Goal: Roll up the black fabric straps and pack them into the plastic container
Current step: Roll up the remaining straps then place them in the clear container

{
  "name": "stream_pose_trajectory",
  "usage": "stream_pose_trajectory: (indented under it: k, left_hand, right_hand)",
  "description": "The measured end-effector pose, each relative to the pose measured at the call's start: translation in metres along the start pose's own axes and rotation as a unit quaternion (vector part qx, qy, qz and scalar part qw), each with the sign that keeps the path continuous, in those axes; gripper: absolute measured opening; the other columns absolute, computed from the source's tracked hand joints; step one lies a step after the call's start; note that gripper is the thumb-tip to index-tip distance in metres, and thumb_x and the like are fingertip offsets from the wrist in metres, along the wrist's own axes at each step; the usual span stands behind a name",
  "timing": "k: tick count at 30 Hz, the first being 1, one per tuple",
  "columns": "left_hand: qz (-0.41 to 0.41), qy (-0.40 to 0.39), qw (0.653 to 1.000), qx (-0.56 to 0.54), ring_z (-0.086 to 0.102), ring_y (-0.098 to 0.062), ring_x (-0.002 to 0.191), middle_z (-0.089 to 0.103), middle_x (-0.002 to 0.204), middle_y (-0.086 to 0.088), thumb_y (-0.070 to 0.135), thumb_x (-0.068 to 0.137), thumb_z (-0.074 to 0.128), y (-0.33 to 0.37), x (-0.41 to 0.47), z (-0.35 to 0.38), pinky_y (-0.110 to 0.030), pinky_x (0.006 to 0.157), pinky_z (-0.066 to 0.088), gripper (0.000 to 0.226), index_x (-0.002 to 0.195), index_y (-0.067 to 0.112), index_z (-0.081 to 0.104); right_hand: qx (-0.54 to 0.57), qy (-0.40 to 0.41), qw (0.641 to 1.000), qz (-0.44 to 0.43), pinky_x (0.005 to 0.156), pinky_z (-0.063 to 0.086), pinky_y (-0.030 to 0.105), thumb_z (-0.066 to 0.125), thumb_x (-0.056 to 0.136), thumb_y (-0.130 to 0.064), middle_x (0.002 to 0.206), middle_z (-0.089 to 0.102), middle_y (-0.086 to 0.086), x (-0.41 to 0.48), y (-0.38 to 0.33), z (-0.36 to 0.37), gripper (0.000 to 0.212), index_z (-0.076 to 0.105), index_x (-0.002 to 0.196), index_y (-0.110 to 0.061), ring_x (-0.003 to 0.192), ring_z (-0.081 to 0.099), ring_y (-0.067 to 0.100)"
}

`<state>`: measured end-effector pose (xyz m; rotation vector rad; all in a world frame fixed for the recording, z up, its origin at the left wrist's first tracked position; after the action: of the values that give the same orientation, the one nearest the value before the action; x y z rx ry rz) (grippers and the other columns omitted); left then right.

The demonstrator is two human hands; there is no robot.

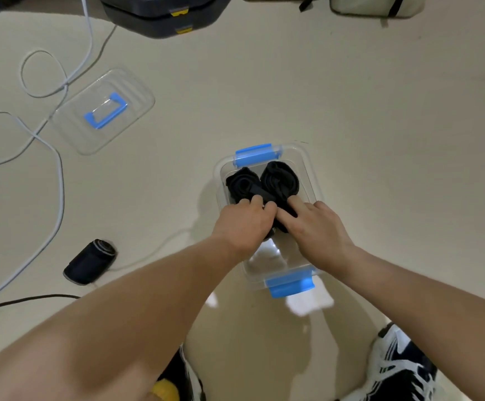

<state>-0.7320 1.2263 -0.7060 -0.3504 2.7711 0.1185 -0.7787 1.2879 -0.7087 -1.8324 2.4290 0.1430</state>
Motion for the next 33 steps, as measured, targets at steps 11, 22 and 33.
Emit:
stream_pose_trajectory:
  k: [11,22,33]
  left_hand:
    - [-0.026,0.06,0.994,-0.084,0.056,-0.026,0.097,0.057,0.104,-0.004,0.025,0.092,0.047,-0.062,-0.023,-0.055,-0.033,0.064,0.037,0.02,0.105,0.016,0.059]
    - [-0.381,-0.172,0.887,-0.198,0.049,-0.036,0.119,0.05,0.132,-0.014,0.036,0.082,0.071,-0.269,-0.19,0.124,-0.04,0.093,0.045,0.078,0.147,0.019,0.03]
    - [-0.334,-0.094,0.645,-0.681,0.072,-0.024,0.094,0.073,0.108,-0.015,0.033,0.088,0.067,-0.199,-0.136,0.064,-0.035,0.085,0.059,0.035,0.114,0.008,0.066]
  right_hand:
    - [0.147,-0.075,0.982,0.093,0.072,0.038,0.033,0.056,0.09,-0.031,0.1,0.057,0.003,0.032,-0.014,-0.052,0.019,0.059,0.105,-0.02,0.096,0.056,0.025]
    - [0.573,-0.204,0.774,0.177,0.075,0.056,0.037,0.057,0.091,-0.012,0.086,0.066,0.001,0.071,-0.154,-0.013,0.015,0.066,0.099,-0.021,0.077,0.066,0.018]
    - [0.718,-0.234,0.619,0.217,0.086,0.059,0.041,0.072,0.09,-0.026,0.129,0.052,-0.001,0.053,-0.181,-0.015,0.064,0.037,0.143,-0.034,0.112,0.06,0.02]
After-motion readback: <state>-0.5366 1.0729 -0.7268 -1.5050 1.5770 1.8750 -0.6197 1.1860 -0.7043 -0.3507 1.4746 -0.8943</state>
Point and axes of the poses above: each hand's wrist, its own x-axis towards the middle knuckle, its own z-axis out of the palm, y = z × x, the point moved 9 cm from there along x, towards the middle knuckle
